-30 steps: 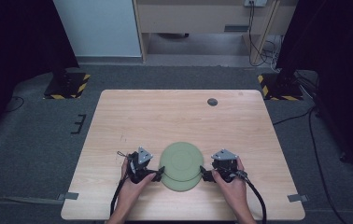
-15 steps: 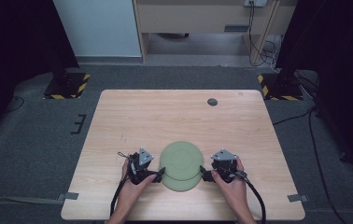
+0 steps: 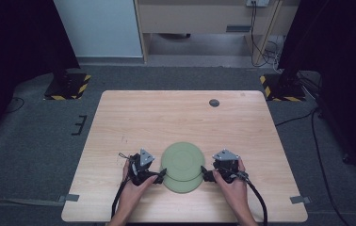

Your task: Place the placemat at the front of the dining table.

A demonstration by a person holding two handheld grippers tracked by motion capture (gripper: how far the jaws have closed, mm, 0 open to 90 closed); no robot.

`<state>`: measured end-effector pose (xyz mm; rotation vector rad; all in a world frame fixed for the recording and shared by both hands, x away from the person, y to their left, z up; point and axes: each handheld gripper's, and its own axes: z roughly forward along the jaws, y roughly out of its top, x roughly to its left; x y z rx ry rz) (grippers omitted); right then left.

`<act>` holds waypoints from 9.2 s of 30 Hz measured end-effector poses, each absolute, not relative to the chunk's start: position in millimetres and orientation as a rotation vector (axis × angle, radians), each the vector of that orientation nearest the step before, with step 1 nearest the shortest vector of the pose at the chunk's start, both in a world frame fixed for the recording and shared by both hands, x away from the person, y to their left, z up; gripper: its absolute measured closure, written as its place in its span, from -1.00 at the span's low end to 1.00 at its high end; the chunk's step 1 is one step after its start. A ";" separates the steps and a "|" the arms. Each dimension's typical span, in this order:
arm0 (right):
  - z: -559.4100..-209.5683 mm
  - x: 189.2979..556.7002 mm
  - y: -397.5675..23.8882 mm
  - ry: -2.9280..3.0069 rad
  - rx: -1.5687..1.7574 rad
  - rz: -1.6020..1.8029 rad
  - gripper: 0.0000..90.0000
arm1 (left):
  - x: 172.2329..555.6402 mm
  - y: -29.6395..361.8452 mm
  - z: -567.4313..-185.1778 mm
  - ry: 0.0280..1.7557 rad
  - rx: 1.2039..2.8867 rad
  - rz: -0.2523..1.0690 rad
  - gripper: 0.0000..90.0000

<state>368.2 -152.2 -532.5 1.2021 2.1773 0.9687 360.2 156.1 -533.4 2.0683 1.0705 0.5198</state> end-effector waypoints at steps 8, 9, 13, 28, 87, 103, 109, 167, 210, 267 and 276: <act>-531.6 366.3 -151.0 2.180 1.200 0.969 -0.89 | 359.9 156.8 -533.0 1.073 2.064 0.514 -0.94; -531.3 365.6 -151.0 2.187 1.197 0.967 -0.89 | 359.6 156.9 -532.8 1.075 2.063 0.519 -0.94; -530.4 361.9 -149.7 2.203 1.190 0.960 -0.89 | 360.7 157.0 -533.6 1.100 2.055 0.518 -0.96; -532.5 366.1 -150.0 2.184 1.205 0.971 -0.93 | 362.5 156.8 -533.8 1.113 2.056 0.511 -1.00; -535.3 367.2 -147.6 2.166 1.213 1.007 -0.93 | 369.2 154.8 -534.0 1.116 2.059 0.499 -1.00; -521.7 364.5 -154.1 2.169 1.221 1.033 -0.87 | 367.1 154.4 -532.7 1.097 2.066 0.511 -0.96; -516.0 370.1 -163.5 2.205 1.244 1.044 -0.87 | 366.3 156.4 -531.0 1.090 2.055 0.504 -0.96; -495.0 478.6 -111.6 2.557 1.271 1.033 -0.59 | 369.5 160.5 -534.8 1.120 2.064 0.418 -0.99; -516.3 479.8 -100.1 2.711 1.232 1.058 -0.53 | 359.7 139.1 -532.5 1.083 2.092 0.452 -1.00; -460.7 457.4 -111.1 2.629 1.101 1.056 0.90 | 359.5 160.2 -522.7 1.031 2.089 0.491 -0.95; -448.4 453.3 -115.5 2.622 1.082 1.110 0.90 | 367.5 192.8 -521.1 1.164 2.045 0.513 -0.95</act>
